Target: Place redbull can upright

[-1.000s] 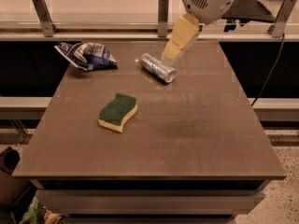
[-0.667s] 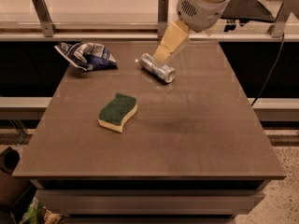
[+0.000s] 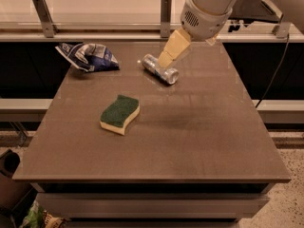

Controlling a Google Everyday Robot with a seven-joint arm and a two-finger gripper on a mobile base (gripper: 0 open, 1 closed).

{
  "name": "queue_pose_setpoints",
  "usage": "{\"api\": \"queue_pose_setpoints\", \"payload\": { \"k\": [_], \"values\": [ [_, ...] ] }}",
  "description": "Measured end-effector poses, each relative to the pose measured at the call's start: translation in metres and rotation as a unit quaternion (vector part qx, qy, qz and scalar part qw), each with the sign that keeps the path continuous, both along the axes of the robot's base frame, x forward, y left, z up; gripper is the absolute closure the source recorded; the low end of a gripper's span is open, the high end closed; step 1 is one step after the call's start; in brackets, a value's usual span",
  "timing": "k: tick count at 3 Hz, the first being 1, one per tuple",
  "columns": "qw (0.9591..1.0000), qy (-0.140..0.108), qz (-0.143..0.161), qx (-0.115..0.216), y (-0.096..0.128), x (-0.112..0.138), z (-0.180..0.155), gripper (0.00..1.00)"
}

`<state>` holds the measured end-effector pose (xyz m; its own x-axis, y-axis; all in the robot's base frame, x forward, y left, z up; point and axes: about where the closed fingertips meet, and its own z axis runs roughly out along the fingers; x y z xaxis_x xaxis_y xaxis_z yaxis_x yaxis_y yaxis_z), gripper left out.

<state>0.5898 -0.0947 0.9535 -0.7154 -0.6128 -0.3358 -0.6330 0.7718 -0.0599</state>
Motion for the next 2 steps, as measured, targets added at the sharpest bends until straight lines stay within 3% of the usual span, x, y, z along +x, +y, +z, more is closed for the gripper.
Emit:
{"api": "queue_pose_setpoints", "payload": {
  "k": [2],
  "values": [
    [0.9990, 0.009, -0.018, 0.039, 0.000, 0.027, -0.055, 0.00]
  ]
}}
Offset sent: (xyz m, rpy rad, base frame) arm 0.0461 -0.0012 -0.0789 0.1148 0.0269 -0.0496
